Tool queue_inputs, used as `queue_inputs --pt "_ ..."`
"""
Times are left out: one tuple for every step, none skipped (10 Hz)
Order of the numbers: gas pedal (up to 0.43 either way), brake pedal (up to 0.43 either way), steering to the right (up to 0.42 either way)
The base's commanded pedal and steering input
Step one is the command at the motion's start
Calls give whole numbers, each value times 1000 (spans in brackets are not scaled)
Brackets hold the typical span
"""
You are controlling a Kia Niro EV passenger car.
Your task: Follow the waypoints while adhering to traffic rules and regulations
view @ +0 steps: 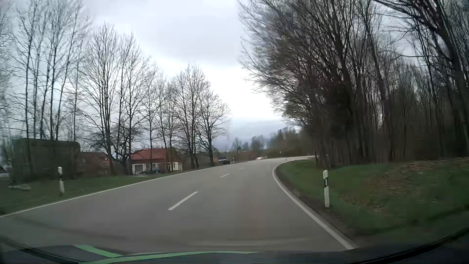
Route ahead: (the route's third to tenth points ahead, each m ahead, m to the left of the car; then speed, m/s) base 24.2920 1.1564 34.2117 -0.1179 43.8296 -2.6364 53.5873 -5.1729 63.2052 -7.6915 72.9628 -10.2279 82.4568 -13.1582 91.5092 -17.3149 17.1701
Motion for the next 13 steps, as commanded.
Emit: queue_inputs --pt "110 0 23" --pt "110 0 23" --pt "118 0 23" --pt "118 0 23" --pt "130 0 23" --pt "130 0 23" --pt "138 0 24" --pt "138 0 25" --pt "150 0 25" --pt "150 0 26" --pt "150 0 26" --pt "150 0 26" --pt "150 0 25"
